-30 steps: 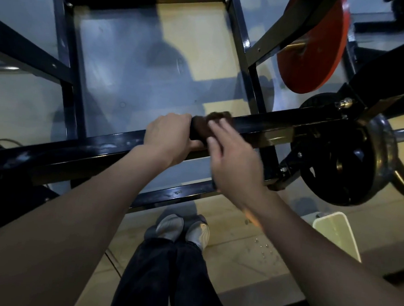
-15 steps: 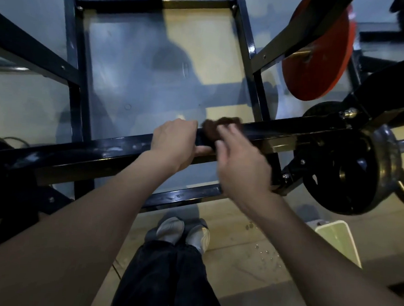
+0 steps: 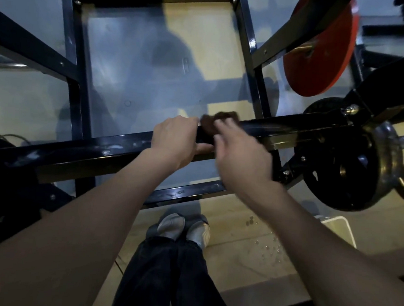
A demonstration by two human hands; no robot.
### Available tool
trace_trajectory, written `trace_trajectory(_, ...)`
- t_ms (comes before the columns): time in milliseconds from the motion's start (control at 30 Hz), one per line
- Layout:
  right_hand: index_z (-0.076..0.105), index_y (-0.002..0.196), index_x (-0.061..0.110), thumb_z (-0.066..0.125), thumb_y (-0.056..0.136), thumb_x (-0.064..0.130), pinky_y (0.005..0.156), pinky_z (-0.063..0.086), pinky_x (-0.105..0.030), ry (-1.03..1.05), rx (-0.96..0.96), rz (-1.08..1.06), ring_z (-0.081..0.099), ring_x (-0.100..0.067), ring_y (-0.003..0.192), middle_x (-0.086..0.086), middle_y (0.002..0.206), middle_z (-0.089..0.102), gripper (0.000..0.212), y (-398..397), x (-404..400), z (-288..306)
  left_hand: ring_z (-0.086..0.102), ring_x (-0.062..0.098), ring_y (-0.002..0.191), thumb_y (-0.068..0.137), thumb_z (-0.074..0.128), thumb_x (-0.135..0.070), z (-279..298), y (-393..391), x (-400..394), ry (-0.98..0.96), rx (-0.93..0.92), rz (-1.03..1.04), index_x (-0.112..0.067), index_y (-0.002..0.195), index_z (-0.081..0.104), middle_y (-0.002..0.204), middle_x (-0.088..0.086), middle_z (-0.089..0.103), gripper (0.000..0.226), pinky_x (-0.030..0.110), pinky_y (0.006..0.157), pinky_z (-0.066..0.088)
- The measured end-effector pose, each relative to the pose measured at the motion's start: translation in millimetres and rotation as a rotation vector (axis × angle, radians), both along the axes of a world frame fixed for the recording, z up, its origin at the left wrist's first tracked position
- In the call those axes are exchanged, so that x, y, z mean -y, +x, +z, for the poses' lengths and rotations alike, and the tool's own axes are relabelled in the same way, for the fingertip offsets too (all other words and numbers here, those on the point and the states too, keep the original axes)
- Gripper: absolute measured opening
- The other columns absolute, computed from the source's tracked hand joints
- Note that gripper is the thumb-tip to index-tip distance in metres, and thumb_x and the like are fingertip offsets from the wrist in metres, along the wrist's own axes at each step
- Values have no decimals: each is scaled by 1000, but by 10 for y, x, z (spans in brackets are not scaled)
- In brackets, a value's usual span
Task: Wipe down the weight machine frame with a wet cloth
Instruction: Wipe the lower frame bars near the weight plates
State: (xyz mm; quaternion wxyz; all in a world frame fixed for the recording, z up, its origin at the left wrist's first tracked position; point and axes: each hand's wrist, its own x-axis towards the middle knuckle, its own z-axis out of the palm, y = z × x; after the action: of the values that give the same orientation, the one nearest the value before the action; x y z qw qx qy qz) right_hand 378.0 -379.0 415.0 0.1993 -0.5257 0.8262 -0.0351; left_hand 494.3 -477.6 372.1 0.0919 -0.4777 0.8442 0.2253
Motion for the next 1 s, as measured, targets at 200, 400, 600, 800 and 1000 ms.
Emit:
trace_trajectory(200, 41, 155, 40, 38, 110, 41, 88, 54, -34, -2, -24, 8, 63, -19, 117, 16, 160, 42, 44, -517, -134, 2, 51, 32, 79, 81, 61, -79, -40, 17, 4, -38, 6, -15, -16, 93, 49, 81, 2, 50, 65, 38, 65, 36)
trace_trajectory(400, 44, 152, 42, 41, 108, 46, 94, 50, -47, 44, -115, -464, 61, -40, 118, -12, 139, 62, 44, -1533, -314, 13, 50, 29, 75, 79, 57, -83, -19, 8, 1, -27, 27, -28, -17, 92, 50, 73, -1, 46, 68, 37, 60, 33)
trace_trajectory(600, 48, 152, 32, 43, 109, 39, 107, 50, -45, -118, 10, -525, 58, -27, 131, -2, 153, 53, 44, -1011, -124, -187, 50, 29, 72, 77, 58, -84, -23, 25, -13, -19, -1, 10, -17, 91, 50, 70, -1, 45, 69, 37, 59, 33)
trace_trajectory(800, 52, 149, 38, 46, 107, 39, 106, 51, -45, -165, 236, 36, 56, -15, 133, 16, 157, 47, 43, -626, -248, -146, 53, 32, 77, 76, 63, -82, -44, 24, -13, -31, -9, 19, -15, 93, 54, 82, 7, 59, 69, 37, 60, 36)
trace_trajectory(1000, 46, 149, 44, 43, 107, 45, 96, 49, -40, -17, -78, -375, 61, -31, 123, 1, 148, 58, 42, -1783, -455, -41, 55, 35, 76, 77, 61, -82, -22, 26, -29, -18, -12, 15, -15, 88, 51, 78, 8, 58, 69, 38, 59, 39)
